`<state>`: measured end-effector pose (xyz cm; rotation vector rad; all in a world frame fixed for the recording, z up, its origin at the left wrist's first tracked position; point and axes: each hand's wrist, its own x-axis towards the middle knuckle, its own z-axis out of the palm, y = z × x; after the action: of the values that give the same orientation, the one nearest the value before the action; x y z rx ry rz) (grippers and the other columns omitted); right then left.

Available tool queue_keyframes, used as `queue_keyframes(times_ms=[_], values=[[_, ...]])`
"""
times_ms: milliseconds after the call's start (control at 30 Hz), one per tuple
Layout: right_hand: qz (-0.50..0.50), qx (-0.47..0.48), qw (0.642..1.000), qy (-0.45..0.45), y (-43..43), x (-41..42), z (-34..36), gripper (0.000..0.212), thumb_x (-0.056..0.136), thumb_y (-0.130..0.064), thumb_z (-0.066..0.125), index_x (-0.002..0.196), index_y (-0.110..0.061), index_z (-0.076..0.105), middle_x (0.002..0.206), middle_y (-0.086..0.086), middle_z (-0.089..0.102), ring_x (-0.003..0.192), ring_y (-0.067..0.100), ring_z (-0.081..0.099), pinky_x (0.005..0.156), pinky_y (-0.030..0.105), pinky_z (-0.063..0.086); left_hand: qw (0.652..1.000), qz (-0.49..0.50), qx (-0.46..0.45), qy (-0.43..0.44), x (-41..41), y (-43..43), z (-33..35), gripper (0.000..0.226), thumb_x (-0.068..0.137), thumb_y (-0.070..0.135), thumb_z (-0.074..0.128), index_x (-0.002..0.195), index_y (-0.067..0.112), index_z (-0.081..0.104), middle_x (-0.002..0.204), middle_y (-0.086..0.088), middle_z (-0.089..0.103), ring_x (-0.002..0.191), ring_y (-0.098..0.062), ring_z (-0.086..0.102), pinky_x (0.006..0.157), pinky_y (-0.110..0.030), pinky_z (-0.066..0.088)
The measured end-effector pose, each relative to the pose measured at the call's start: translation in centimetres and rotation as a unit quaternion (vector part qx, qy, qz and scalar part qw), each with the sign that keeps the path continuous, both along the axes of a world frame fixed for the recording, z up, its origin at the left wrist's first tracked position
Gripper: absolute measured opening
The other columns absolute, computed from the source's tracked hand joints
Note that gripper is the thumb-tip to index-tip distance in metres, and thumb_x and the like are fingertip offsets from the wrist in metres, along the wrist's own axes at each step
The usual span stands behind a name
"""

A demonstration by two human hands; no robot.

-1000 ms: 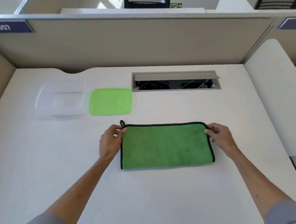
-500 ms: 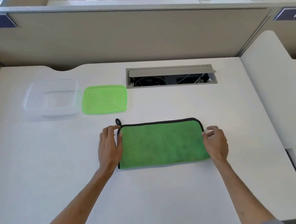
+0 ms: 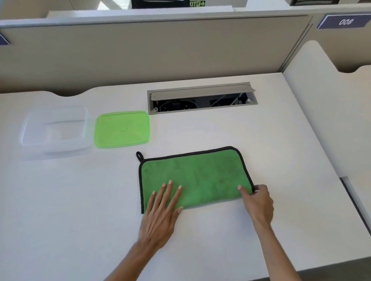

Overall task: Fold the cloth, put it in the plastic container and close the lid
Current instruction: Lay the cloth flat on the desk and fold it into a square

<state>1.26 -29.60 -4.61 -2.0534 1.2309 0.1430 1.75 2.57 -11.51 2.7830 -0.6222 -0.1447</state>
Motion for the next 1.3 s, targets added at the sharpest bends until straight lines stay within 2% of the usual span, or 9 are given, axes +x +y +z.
queue_keyframes(times_ms=[267, 500, 633, 733, 833, 933, 1067, 1233, 1300], values=[[-0.079, 0.112, 0.989, -0.056, -1.7, -0.6, -0.7, 0.029, 0.091, -0.02, 0.088, 0.111, -0.007, 0.071, 0.107, 0.019, 0.08, 0.098, 0.043, 0.079, 0.091, 0.06, 0.065, 0.999, -0.016, 0.028, 0.016, -0.2, 0.8, 0.2, 0.069, 0.119, 0.055, 0.029, 0.179, 0.036, 0.002, 0.189, 0.003, -0.005, 0.176, -0.021, 0.002, 0.139, -0.051, 0.008], [-0.135, 0.223, 0.946, -0.191, -0.3, -0.3, 0.9, 0.031, 0.094, 0.001, 0.081, 0.122, -0.001, 0.069, 0.11, 0.015, 0.081, 0.102, 0.035, 0.079, 0.092, 0.049, 0.067, 0.996, -0.075, -0.039, 0.041, -0.3, -2.2, 2.9, 0.067, 0.121, 0.051, 0.026, 0.18, 0.032, -0.002, 0.189, 0.009, -0.005, 0.175, -0.013, -0.007, 0.141, -0.044, -0.001], [-0.123, 0.258, 0.931, -0.228, 1.1, 0.0, 1.8, 0.022, 0.093, 0.002, 0.081, 0.11, -0.01, 0.076, 0.099, 0.008, 0.082, 0.093, 0.024, 0.077, 0.086, 0.035, 0.065, 0.983, -0.145, -0.047, 0.104, -0.9, -4.8, 3.9, 0.068, 0.119, 0.059, 0.009, 0.179, 0.031, -0.003, 0.188, 0.009, 0.003, 0.174, -0.008, -0.003, 0.143, -0.041, 0.004], [-0.106, 0.237, 0.938, -0.229, 1.8, 0.0, 2.0, 0.016, 0.094, 0.0, 0.081, 0.101, -0.014, 0.078, 0.097, 0.011, 0.078, 0.088, 0.024, 0.072, 0.087, 0.04, 0.064, 0.982, -0.097, -0.108, 0.121, 0.5, -6.4, 5.5, 0.065, 0.12, 0.058, 0.013, 0.178, 0.03, 0.021, 0.182, 0.007, 0.033, 0.171, -0.012, 0.022, 0.142, -0.042, 0.02], [-0.097, 0.211, 0.945, -0.23, 2.1, -0.3, 2.1, 0.014, 0.095, -0.003, 0.08, 0.103, -0.014, 0.079, 0.096, 0.007, 0.078, 0.089, 0.025, 0.069, 0.081, 0.042, 0.062, 0.984, -0.082, -0.141, 0.072, 6.1, -9.0, 7.9, 0.052, 0.12, 0.038, 0.039, 0.17, 0.025, 0.042, 0.169, 0.001, 0.054, 0.154, -0.021, 0.048, 0.128, -0.049, 0.043], [-0.072, 0.185, 0.948, -0.247, 2.4, -0.6, 2.7, 0.018, 0.095, -0.004, 0.079, 0.104, -0.02, 0.081, 0.093, -0.005, 0.082, 0.086, 0.018, 0.069, 0.083, 0.042, 0.06, 0.979, -0.184, -0.088, 0.032, 12.6, -12.7, 10.6, 0.076, 0.108, 0.01, 0.056, 0.176, 0.033, 0.029, 0.174, -0.002, 0.043, 0.141, -0.028, 0.055, 0.116, -0.051, 0.052], [-0.001, 0.125, 0.959, -0.255, 3.6, -1.0, 3.6, 0.03, 0.095, -0.007, 0.08, 0.122, -0.02, 0.08, 0.109, -0.012, 0.083, 0.089, 0.004, 0.069, 0.088, 0.03, 0.059, 0.93, -0.36, 0.02, -0.068, 17.8, -16.7, 12.9, 0.102, 0.099, 0.002, 0.067, 0.175, 0.047, 0.017, 0.164, -0.003, 0.041, 0.122, -0.027, 0.062, 0.094, -0.042, 0.058], [0.087, 0.058, 0.95, -0.293, 6.2, -1.2, 5.0, 0.038, 0.094, -0.002, 0.079, 0.119, -0.031, 0.076, 0.112, -0.01, 0.076, 0.098, 0.007, 0.069, 0.077, 0.012, 0.052, 0.875, -0.464, 0.073, -0.121, 20.2, -16.6, 14.6, 0.057, 0.103, 0.017, 0.074, 0.152, 0.038, 0.056, 0.17, -0.005, 0.037, 0.121, -0.027, 0.065, 0.086, -0.042, 0.061], [0.131, 0.021, 0.945, -0.299, 7.4, -1.3, 5.4, 0.035, 0.094, 0.0, 0.078, 0.119, -0.024, 0.079, 0.109, -0.01, 0.073, 0.098, 0.009, 0.069, 0.077, 0.01, 0.049, 0.863, -0.48, 0.076, -0.14, 20.5, -15.4, 15.1, 0.041, 0.103, 0.013, 0.072, 0.139, 0.029, 0.06, 0.174, -0.007, 0.034, 0.114, -0.027, 0.066, 0.08, -0.043, 0.062]])
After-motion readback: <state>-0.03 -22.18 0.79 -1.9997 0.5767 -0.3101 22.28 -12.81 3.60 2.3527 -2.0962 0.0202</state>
